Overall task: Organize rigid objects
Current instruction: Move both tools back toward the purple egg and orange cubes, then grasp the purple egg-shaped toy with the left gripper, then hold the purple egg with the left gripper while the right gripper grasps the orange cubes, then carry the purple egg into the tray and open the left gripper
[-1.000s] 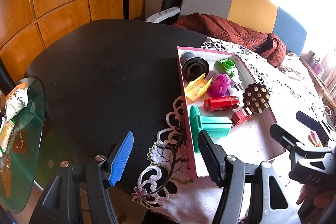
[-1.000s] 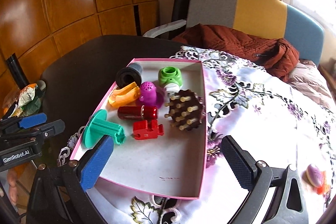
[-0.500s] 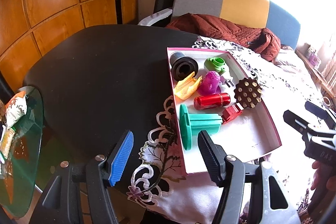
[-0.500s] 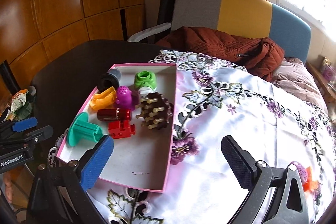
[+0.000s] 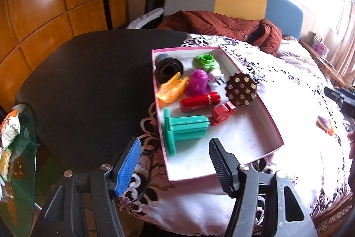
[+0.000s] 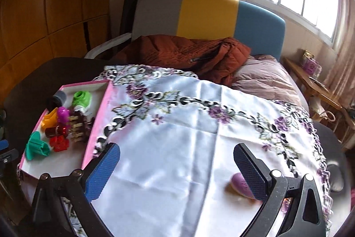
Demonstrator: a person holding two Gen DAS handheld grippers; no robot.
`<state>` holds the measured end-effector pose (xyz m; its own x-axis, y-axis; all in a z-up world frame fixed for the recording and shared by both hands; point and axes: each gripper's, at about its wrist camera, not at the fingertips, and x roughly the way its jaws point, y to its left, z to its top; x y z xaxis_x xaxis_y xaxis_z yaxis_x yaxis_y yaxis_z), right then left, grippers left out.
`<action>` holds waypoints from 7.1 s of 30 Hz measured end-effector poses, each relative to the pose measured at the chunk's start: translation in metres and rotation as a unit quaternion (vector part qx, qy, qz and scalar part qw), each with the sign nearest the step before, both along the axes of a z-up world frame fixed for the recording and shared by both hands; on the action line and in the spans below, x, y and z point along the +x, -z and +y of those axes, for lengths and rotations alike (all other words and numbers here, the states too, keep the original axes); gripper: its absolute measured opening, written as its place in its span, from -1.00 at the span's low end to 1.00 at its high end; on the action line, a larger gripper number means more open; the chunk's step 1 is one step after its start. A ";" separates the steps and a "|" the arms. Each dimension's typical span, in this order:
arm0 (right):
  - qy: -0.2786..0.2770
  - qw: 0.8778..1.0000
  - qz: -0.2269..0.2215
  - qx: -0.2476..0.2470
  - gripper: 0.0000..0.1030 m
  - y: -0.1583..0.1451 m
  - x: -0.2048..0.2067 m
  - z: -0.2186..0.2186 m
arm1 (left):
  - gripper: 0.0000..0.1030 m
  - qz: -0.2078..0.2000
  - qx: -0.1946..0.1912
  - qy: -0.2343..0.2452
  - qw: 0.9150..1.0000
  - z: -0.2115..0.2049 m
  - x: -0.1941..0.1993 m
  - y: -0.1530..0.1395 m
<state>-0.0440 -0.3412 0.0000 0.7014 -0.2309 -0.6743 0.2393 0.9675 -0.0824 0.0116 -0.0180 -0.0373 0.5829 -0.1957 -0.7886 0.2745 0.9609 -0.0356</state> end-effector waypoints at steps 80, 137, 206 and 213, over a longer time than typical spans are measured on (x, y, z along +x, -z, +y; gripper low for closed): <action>0.356 0.903 -0.002 0.242 1.00 0.055 -0.092 -0.224 | -0.31 0.126 -0.032 0.351 0.927 -0.355 -0.001 0.048; 0.274 0.932 0.162 0.173 0.77 0.099 -0.036 -0.194 | -0.15 0.080 -0.038 0.301 0.950 -0.256 -0.024 0.064; 0.124 0.973 0.189 0.045 -0.15 0.107 -0.008 -0.131 | -0.17 0.004 -0.077 0.069 0.995 -0.055 0.019 -0.009; 0.121 0.973 0.191 0.039 -0.15 0.107 -0.008 -0.130 | -0.17 0.005 -0.087 0.023 0.996 0.005 0.023 -0.010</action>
<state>-0.0520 -0.4714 -0.1070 0.3267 -0.2952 -0.8978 0.4275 0.8934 -0.1382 0.0342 -0.0127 -0.0273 0.5624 -0.3563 -0.7462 0.3167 0.9264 -0.2036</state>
